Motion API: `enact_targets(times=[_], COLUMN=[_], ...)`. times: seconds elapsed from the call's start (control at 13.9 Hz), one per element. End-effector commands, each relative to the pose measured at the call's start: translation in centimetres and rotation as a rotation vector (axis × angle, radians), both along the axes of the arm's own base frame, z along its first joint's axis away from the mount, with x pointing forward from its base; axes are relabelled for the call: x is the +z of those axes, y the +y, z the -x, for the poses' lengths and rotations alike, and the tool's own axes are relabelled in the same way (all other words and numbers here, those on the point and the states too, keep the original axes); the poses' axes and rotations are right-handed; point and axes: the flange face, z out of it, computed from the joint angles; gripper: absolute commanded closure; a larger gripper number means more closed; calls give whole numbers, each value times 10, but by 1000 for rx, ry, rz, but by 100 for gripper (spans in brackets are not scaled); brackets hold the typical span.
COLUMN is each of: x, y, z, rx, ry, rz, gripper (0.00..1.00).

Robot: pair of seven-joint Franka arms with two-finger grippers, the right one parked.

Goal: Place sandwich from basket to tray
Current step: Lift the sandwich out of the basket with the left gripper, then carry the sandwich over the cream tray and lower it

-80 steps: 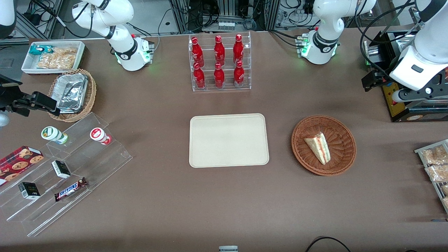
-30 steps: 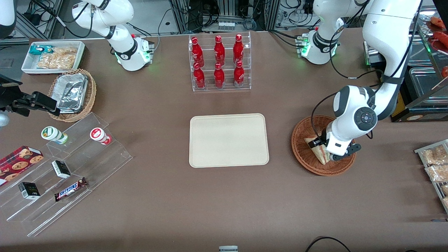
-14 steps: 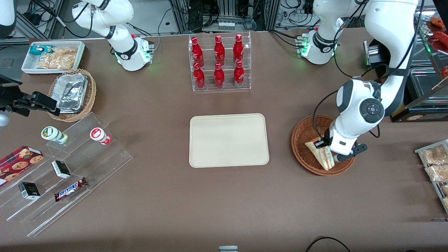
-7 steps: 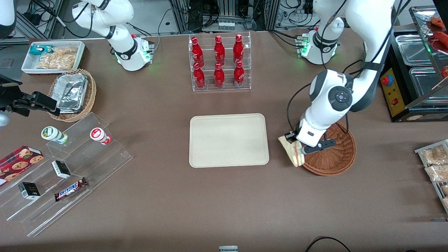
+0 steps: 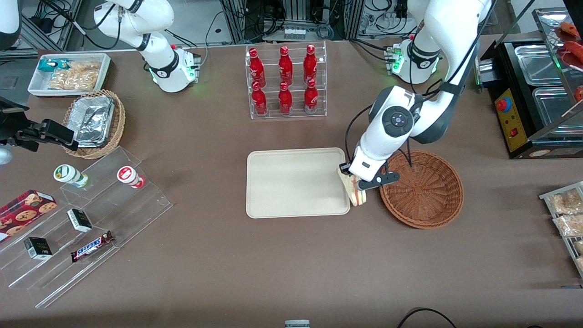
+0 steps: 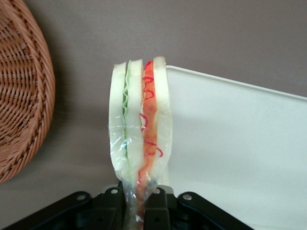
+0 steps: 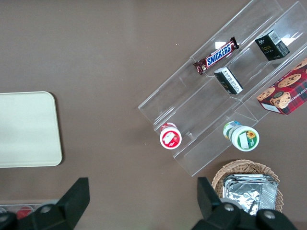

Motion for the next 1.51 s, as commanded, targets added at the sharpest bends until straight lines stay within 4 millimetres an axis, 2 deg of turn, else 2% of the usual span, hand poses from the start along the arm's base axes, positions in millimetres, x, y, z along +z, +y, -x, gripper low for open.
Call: enact_targets(times=[0.0, 0.14, 0.29, 0.5, 0.72, 1.01, 1.29, 1.44], x=[2, 1, -4, -23, -39, -62, -70, -73], y=[-33, -59, -75, -105, -133, -151, -163, -164], z=[-5, -4, -2, 14, 38, 48, 39, 37], rx=[-58, -96, -129, -190, -245, -271, -245, -242], ry=[-28, -37, -43, -31, -9, 15, 15, 18], rz=[-2, 7, 2, -11, -17, -24, -12, -12], gripper=[89, 89, 88, 88, 88, 86, 84, 78])
